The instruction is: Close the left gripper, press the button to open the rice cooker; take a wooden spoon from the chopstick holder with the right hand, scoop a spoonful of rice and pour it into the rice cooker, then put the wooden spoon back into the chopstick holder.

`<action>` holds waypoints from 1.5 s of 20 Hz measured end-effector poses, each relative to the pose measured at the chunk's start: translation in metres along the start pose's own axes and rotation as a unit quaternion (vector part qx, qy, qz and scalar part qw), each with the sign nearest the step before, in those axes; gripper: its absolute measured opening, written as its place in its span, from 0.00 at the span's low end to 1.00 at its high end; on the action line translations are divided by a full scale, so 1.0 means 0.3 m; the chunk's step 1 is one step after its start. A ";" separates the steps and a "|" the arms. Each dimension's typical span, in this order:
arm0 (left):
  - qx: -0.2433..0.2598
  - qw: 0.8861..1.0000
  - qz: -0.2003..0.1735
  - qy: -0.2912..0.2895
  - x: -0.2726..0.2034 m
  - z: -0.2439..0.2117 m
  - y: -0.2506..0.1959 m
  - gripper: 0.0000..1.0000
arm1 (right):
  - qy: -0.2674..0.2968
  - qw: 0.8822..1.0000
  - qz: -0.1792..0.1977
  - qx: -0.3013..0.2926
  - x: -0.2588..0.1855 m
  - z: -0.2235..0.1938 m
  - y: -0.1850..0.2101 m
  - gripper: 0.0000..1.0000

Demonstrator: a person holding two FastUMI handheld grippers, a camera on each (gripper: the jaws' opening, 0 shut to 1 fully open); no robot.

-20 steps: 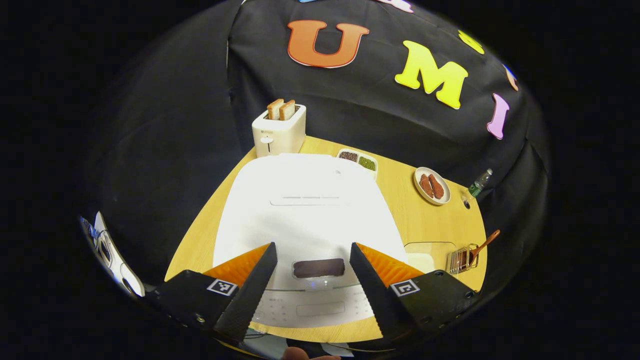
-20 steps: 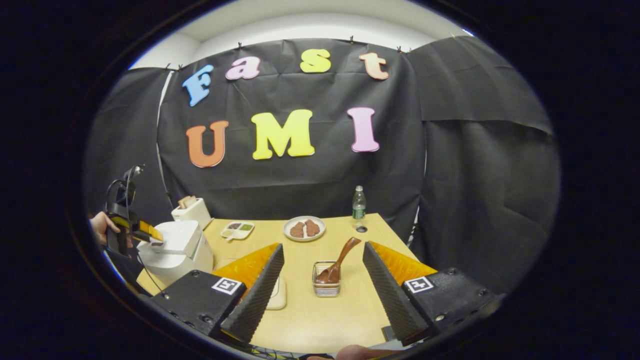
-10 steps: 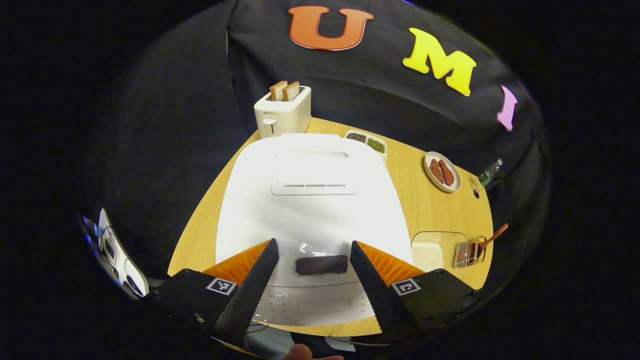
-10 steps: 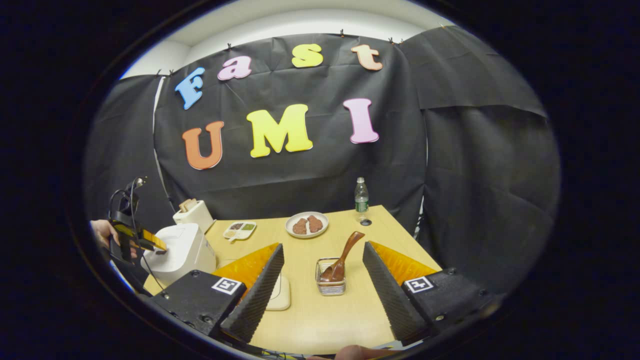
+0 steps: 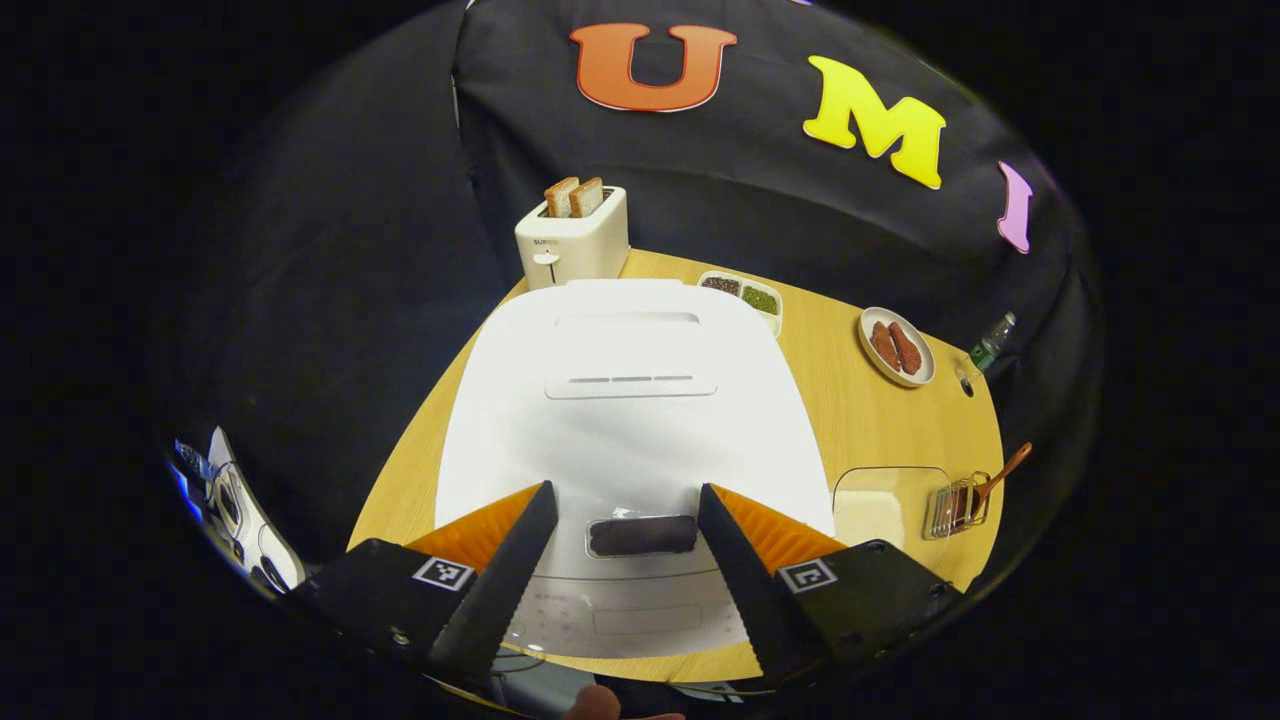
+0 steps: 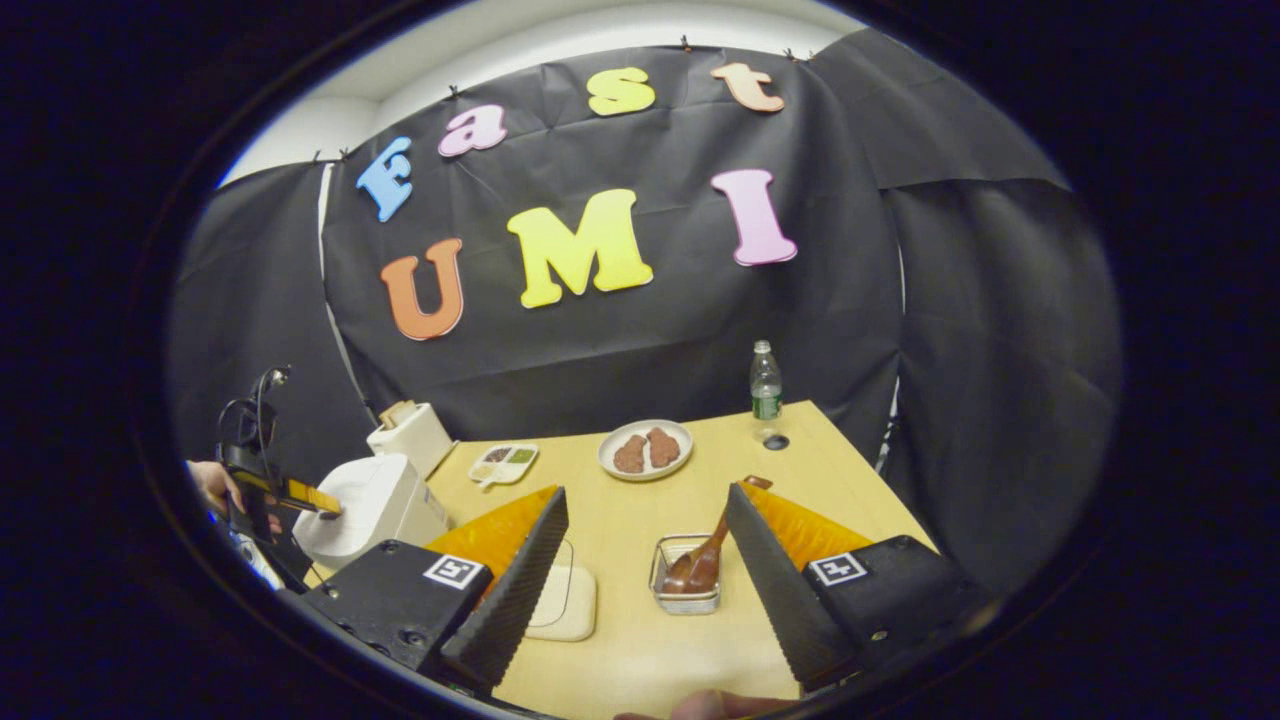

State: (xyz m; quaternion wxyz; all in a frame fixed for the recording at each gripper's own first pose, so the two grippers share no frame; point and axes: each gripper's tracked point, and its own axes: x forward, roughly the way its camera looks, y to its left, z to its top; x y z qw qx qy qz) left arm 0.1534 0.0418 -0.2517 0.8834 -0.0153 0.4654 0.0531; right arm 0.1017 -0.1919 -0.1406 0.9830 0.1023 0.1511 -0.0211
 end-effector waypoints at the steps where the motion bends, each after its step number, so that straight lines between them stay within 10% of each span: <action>1: -0.008 1.000 0.003 0.002 -0.001 0.011 0.001 0.95 | -0.002 1.000 0.009 0.000 0.031 0.012 -0.006 1.00; 5: -0.096 0.995 0.016 -0.033 -0.029 0.076 0.018 0.92 | 0.017 0.999 0.039 -0.006 0.117 0.000 -0.025 1.00; 13: -0.111 0.980 -0.007 -0.167 -0.288 0.179 0.001 0.94 | -0.022 0.999 0.043 -0.015 0.035 0.077 0.028 1.00; 25: 0.016 0.901 -0.041 -0.431 -0.999 0.137 -0.068 0.94 | -0.139 0.988 -0.004 -0.062 -0.459 0.256 0.263 0.99; 30: -0.003 0.887 -0.054 -0.458 -1.126 0.027 -0.050 0.94 | -0.181 0.981 0.007 -0.076 -0.609 0.297 0.393 1.00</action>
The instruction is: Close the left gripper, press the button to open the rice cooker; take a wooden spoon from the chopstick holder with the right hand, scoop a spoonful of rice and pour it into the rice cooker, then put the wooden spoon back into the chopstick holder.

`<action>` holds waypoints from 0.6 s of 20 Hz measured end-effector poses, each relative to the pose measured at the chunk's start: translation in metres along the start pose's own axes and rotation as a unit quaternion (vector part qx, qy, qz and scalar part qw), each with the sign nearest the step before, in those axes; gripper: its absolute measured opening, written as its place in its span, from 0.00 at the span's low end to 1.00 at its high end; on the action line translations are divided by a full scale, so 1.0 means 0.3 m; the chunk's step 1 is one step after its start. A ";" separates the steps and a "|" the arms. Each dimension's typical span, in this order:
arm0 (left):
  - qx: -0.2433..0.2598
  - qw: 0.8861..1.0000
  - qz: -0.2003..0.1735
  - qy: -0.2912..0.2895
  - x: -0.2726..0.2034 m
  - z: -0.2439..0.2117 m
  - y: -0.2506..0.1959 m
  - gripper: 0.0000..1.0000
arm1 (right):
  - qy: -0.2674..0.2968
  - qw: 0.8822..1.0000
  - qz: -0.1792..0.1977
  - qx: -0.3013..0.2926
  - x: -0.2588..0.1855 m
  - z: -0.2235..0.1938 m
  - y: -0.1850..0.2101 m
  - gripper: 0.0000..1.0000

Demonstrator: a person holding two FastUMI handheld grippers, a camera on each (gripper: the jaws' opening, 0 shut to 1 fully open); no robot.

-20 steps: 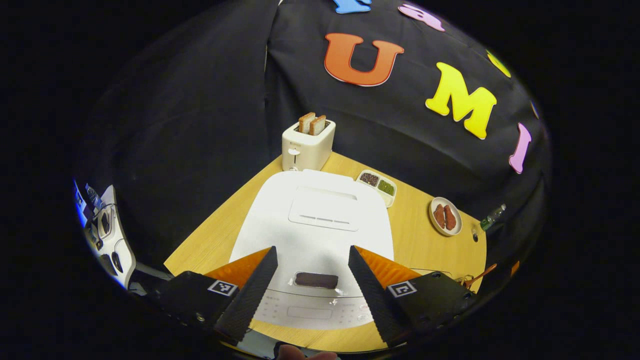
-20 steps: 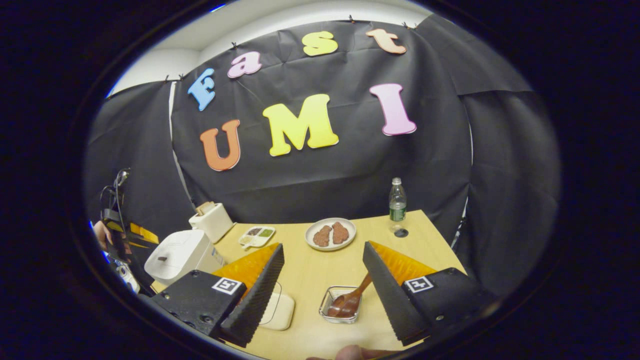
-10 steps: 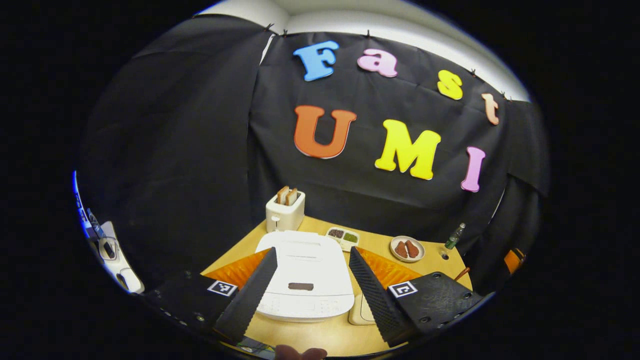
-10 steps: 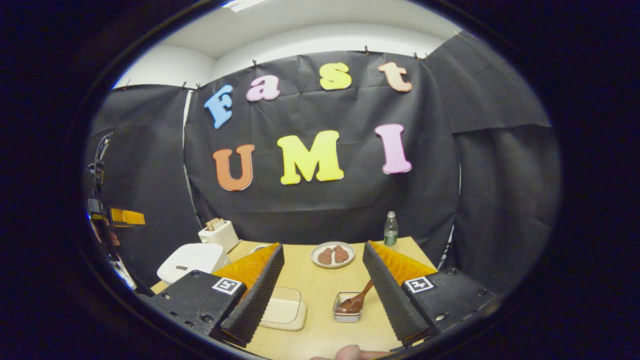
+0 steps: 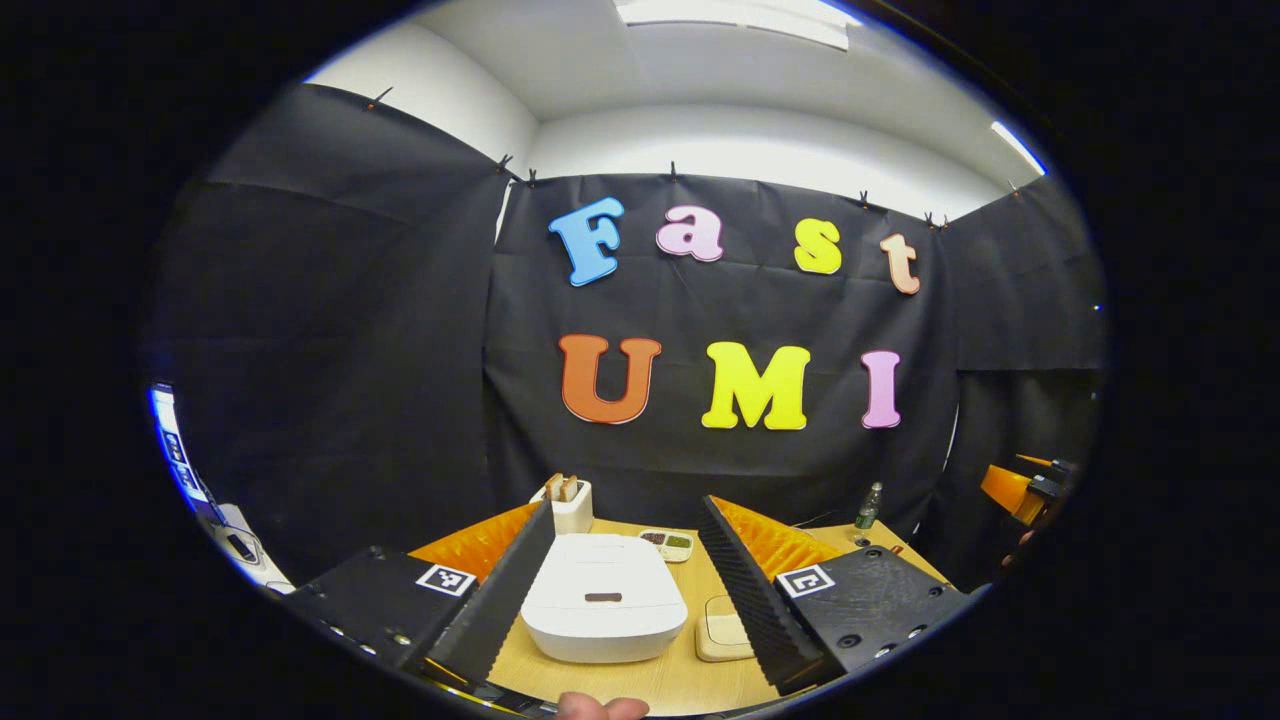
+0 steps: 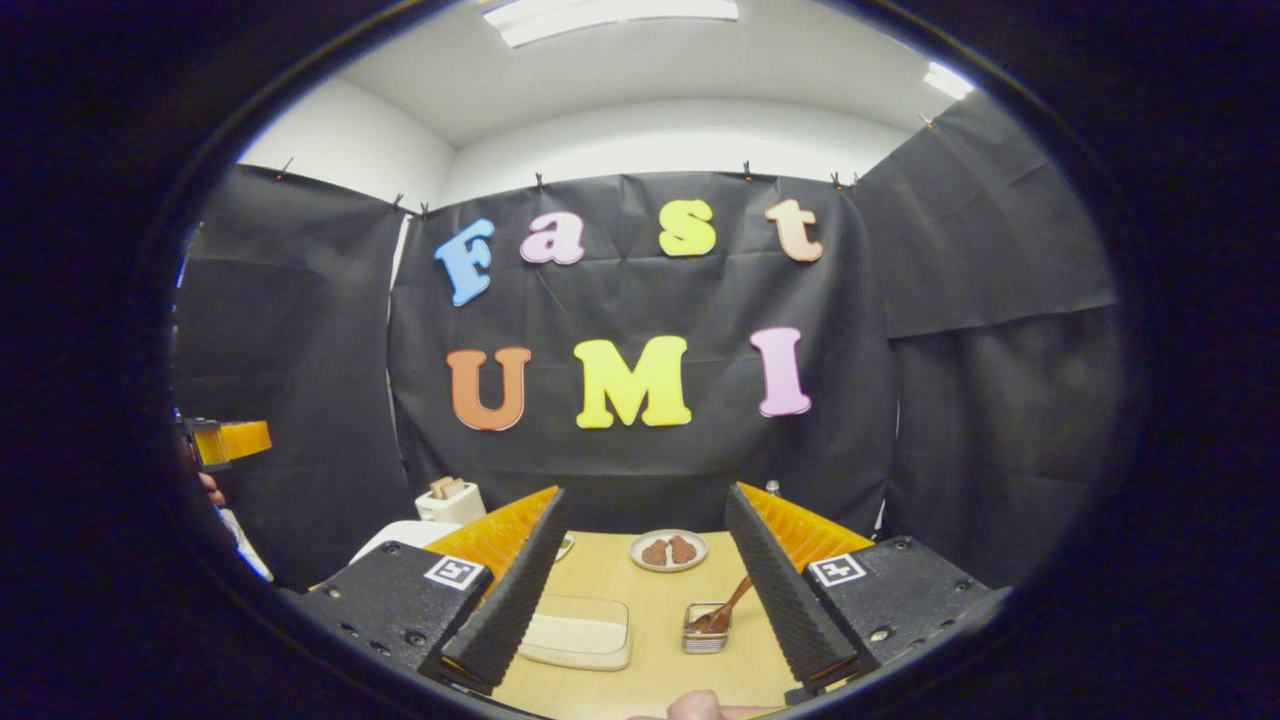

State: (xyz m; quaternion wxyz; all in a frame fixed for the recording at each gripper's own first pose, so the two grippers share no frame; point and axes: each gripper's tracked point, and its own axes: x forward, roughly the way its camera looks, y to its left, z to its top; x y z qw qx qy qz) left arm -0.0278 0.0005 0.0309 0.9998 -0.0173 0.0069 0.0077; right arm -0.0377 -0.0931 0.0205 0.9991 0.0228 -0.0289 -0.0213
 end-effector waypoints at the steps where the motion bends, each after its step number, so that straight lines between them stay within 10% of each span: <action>1: -0.003 1.000 -0.004 -0.002 -0.029 -0.006 -0.007 0.94 | -0.004 1.000 0.003 -0.001 -0.024 0.006 0.027 1.00; 12: 0.021 0.998 -0.060 -0.010 -0.191 -0.083 -0.158 0.94 | 0.003 1.000 0.001 -0.010 -0.215 -0.059 0.127 1.00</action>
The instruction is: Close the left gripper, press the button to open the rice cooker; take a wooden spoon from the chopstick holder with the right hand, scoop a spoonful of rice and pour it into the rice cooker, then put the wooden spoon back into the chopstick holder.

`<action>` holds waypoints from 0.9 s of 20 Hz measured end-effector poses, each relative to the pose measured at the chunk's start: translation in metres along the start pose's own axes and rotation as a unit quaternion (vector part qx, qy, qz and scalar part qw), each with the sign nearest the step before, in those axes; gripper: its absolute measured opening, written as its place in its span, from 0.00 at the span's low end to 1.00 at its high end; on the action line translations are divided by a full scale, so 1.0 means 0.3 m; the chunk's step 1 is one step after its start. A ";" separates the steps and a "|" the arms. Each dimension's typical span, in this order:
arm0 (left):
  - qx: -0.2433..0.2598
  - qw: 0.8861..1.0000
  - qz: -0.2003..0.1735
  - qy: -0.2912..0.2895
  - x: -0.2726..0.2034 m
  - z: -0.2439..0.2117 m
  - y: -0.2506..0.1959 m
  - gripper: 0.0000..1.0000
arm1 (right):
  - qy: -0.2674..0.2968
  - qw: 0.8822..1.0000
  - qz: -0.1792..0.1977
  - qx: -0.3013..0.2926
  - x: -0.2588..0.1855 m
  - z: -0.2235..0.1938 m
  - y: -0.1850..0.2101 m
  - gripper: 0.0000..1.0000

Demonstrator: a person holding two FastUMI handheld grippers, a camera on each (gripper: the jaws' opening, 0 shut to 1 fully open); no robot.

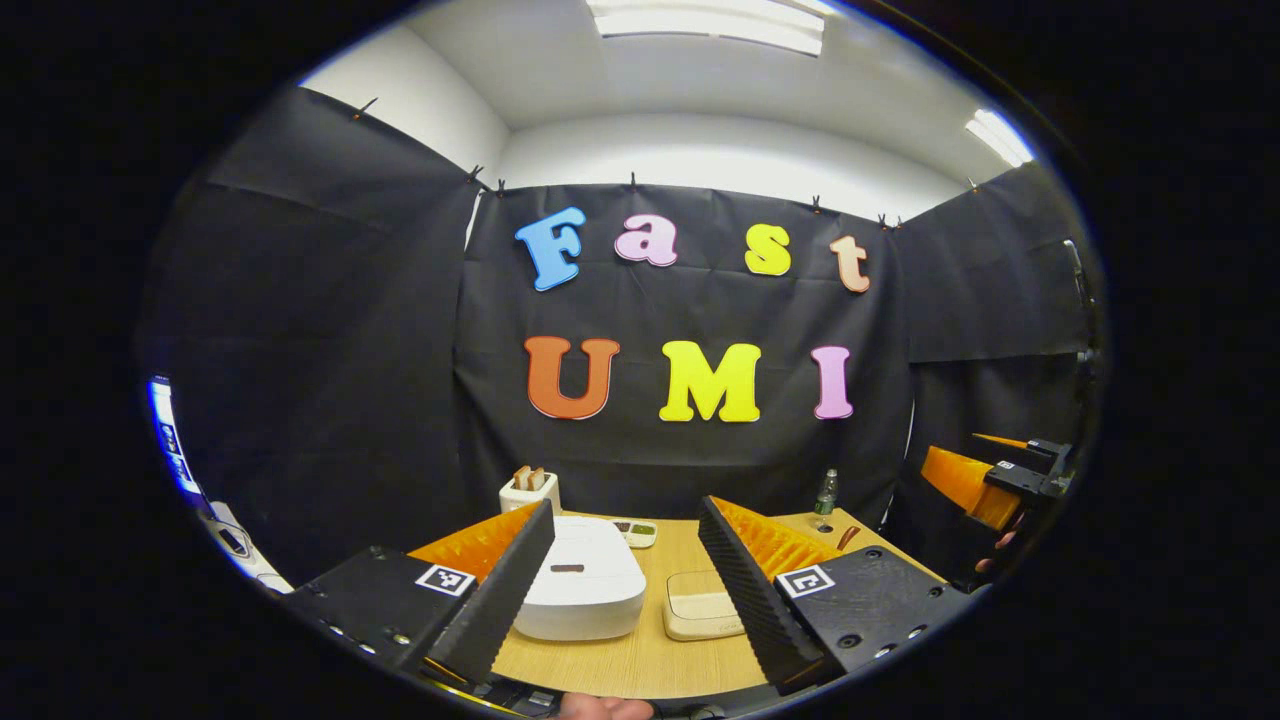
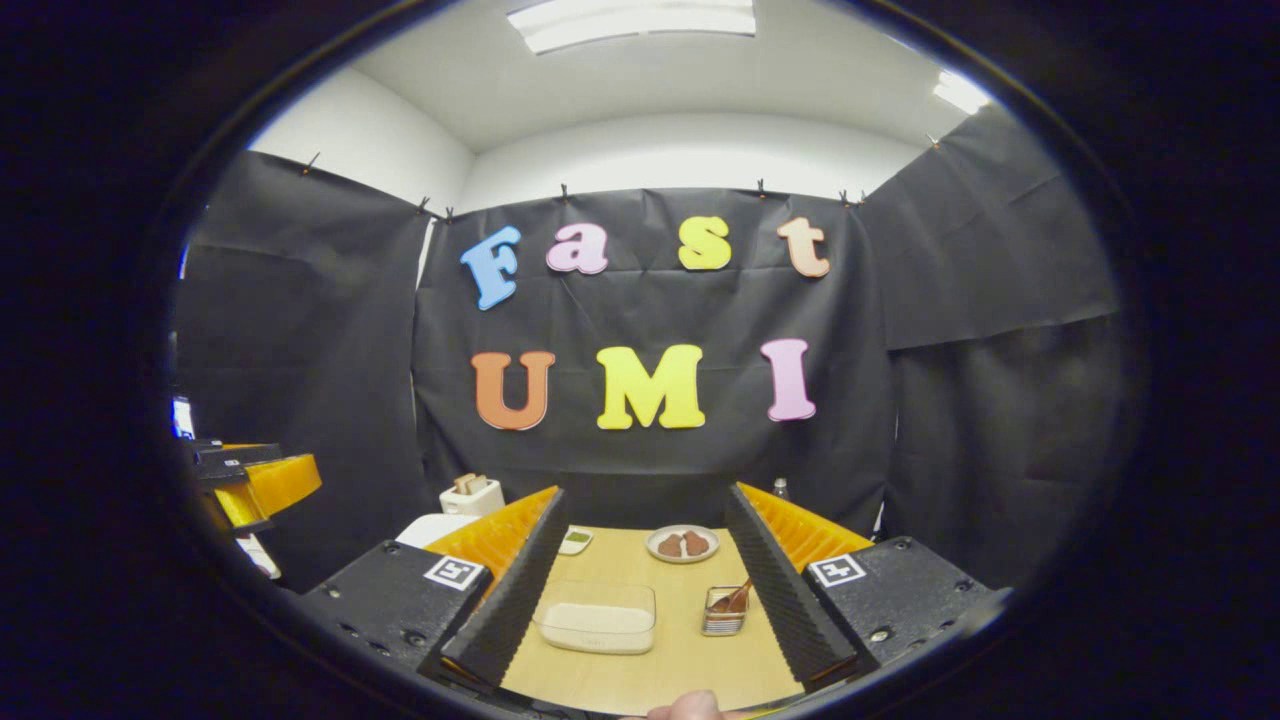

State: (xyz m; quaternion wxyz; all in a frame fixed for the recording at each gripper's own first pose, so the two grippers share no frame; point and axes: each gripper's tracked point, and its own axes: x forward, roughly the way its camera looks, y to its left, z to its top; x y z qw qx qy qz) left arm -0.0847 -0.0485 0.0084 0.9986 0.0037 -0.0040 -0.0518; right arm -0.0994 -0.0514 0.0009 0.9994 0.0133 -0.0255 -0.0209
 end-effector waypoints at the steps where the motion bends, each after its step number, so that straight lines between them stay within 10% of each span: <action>1: 0.003 1.000 -0.008 0.000 -0.003 -0.003 -0.020 0.94 | 0.003 1.000 -0.002 -0.001 -0.008 -0.008 -0.004 1.00; 18: -0.003 1.000 -0.017 -0.006 0.034 -0.026 -0.048 0.94 | 0.014 1.000 -0.011 -0.003 -0.009 -0.021 -0.048 1.00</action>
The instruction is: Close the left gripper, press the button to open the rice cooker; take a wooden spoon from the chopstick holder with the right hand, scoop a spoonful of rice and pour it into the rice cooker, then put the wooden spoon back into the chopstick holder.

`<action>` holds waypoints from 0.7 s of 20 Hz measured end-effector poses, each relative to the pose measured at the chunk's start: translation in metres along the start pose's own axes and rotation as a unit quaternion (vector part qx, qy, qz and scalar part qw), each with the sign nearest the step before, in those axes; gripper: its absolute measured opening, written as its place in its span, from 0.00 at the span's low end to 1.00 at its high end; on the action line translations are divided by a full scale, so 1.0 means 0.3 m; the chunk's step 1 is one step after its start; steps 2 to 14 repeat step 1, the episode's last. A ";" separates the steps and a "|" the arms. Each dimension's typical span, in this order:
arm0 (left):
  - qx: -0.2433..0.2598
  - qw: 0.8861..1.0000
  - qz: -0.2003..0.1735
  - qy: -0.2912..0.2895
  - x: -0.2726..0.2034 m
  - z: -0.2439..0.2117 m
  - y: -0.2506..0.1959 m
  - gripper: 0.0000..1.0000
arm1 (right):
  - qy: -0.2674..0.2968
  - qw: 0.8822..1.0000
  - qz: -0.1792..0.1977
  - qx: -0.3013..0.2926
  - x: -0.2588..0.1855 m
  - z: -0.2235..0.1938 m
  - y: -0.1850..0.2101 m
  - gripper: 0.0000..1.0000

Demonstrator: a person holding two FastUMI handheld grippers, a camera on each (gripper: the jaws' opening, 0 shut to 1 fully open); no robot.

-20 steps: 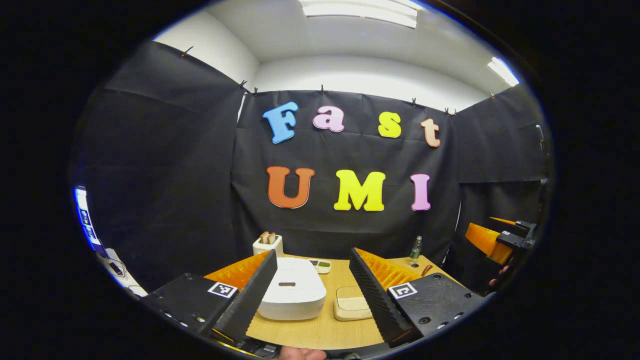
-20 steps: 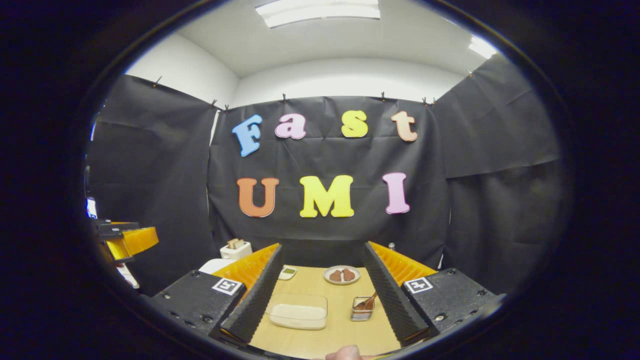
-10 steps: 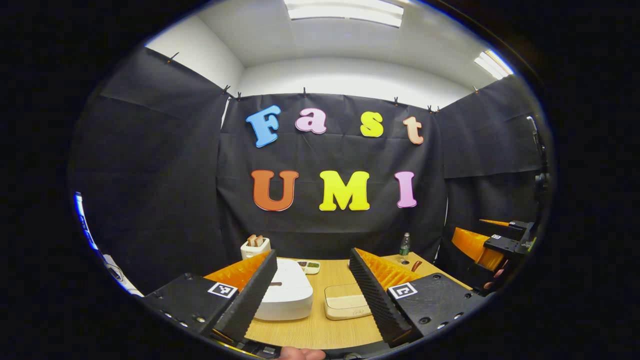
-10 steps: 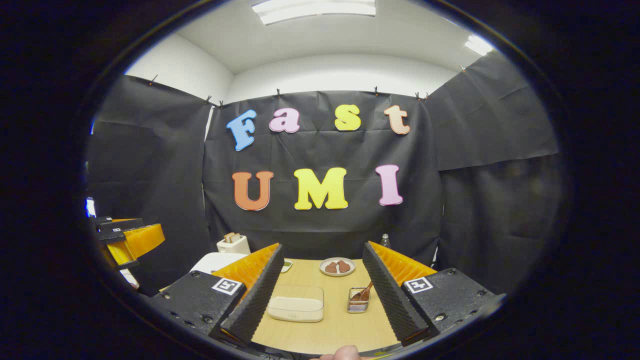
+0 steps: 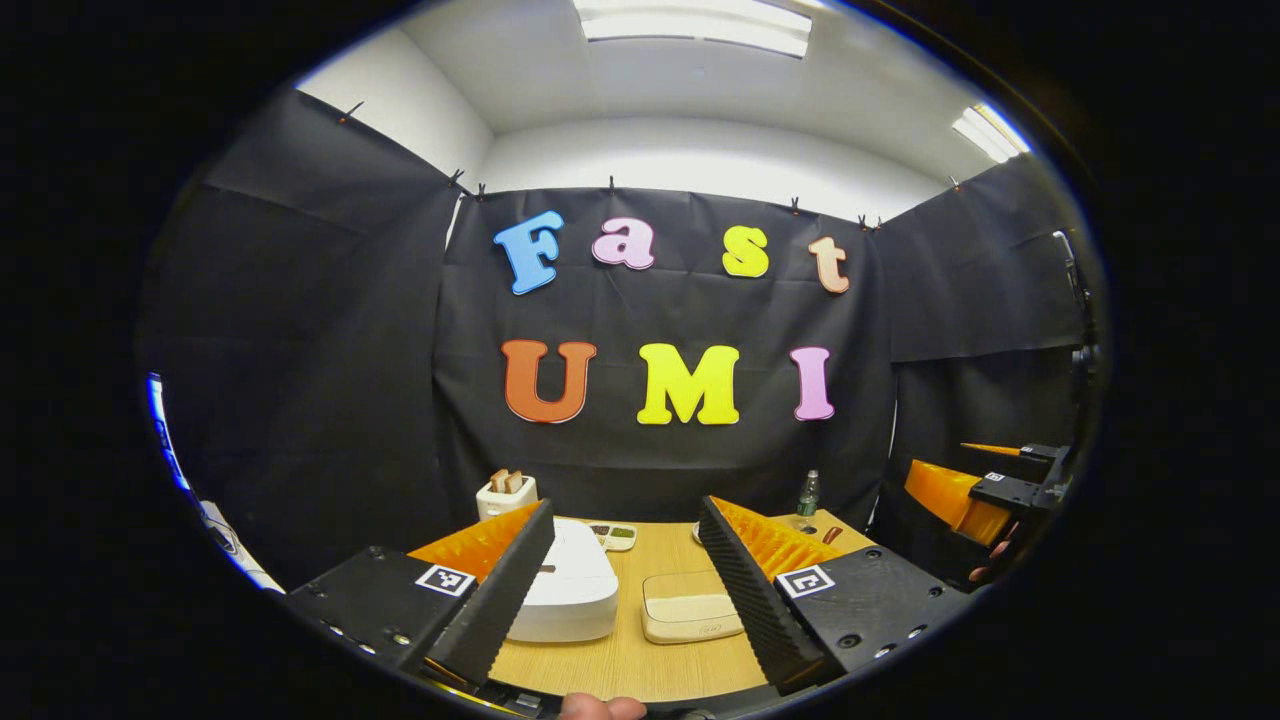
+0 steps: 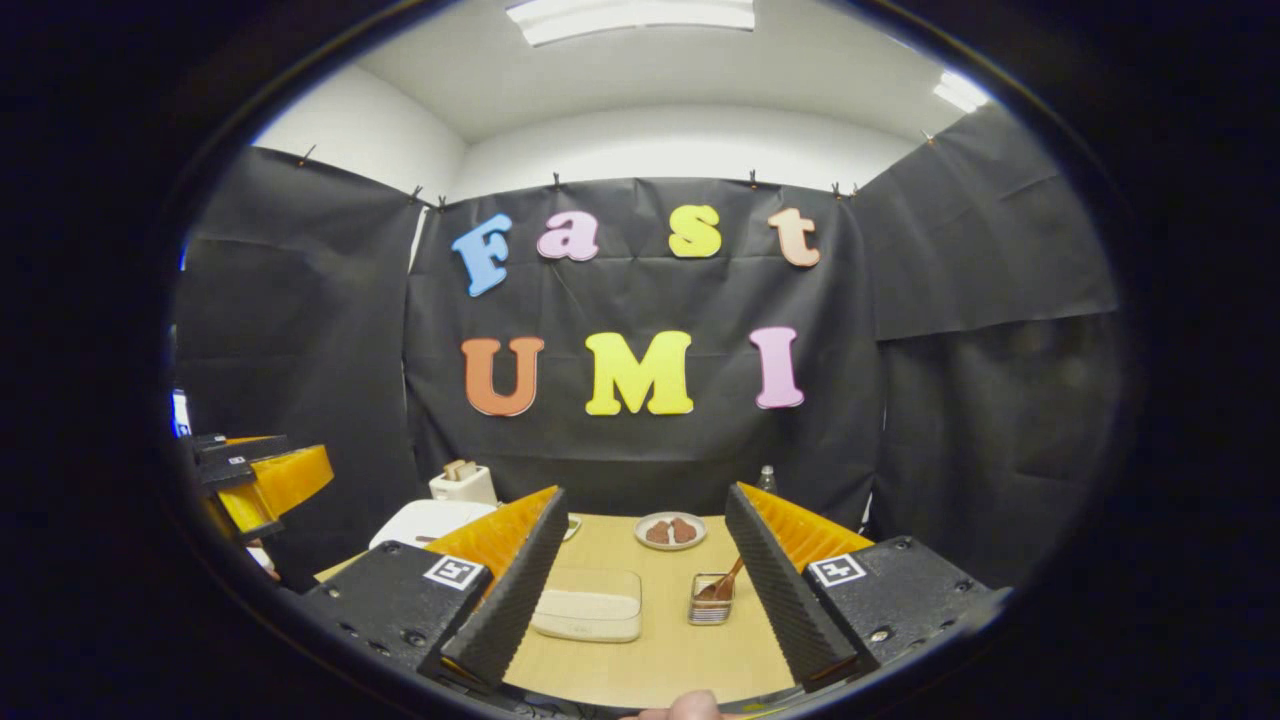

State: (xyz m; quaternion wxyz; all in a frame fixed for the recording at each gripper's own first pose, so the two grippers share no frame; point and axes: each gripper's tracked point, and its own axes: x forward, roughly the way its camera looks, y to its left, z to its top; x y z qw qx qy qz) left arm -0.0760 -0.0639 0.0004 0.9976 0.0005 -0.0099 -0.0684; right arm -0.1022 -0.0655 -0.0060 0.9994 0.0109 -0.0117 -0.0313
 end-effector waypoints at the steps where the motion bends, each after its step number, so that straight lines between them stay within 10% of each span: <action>1: 0.001 1.000 0.000 0.000 0.001 0.001 0.002 0.94 | -0.002 1.000 0.000 0.000 -0.001 0.006 -0.003 1.00; 14: 0.001 1.000 0.000 0.000 0.001 0.001 0.002 0.94 | -0.002 1.000 0.000 0.000 -0.001 0.006 -0.003 1.00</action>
